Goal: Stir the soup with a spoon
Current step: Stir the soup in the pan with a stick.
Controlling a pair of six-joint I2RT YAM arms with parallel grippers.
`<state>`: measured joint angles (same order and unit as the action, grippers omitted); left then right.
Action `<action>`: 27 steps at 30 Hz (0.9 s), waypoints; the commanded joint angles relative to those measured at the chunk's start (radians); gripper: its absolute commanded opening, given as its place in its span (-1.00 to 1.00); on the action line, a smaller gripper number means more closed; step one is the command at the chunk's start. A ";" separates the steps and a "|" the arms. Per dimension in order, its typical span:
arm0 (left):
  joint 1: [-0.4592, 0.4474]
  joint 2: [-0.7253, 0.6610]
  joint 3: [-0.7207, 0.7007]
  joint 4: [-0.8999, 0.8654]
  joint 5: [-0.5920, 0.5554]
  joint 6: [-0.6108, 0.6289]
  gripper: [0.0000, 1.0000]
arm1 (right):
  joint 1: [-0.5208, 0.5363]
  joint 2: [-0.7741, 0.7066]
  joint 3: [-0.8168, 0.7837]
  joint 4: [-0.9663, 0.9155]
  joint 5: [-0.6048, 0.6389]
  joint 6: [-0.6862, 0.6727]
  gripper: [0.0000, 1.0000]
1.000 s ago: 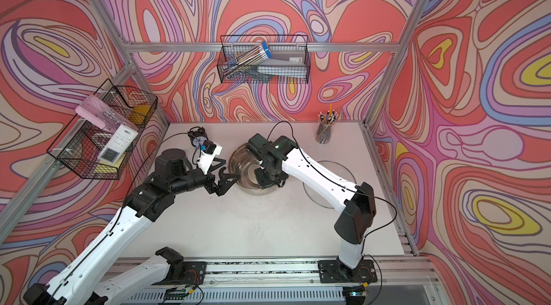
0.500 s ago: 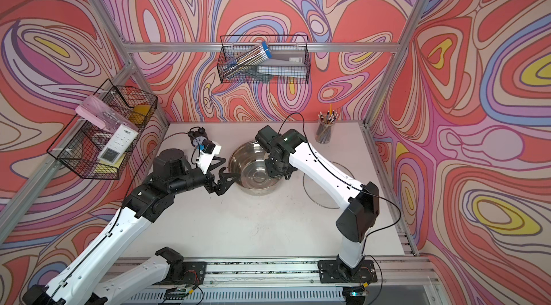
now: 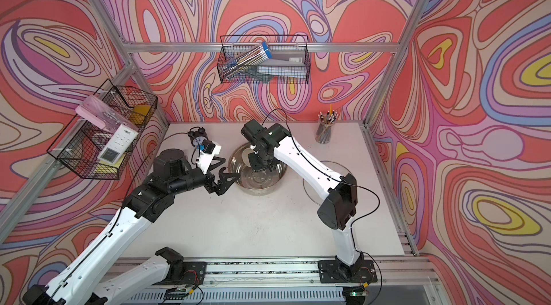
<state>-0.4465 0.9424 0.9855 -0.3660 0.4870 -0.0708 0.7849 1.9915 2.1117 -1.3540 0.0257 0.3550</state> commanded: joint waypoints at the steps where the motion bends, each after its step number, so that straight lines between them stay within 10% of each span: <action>1: -0.006 -0.016 -0.020 0.030 -0.001 0.006 0.98 | 0.040 -0.002 0.001 -0.013 -0.029 -0.016 -1.00; 16: -0.007 -0.010 -0.018 0.032 0.018 0.002 0.98 | 0.088 -0.244 -0.338 -0.013 0.087 0.098 -1.00; 27: -0.006 -0.008 -0.021 0.032 0.019 0.007 0.98 | -0.003 -0.226 -0.307 -0.036 0.162 0.077 -1.00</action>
<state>-0.4465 0.9424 0.9749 -0.3588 0.4950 -0.0711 0.7975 1.7550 1.7679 -1.3899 0.1440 0.4381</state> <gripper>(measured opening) 0.988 0.101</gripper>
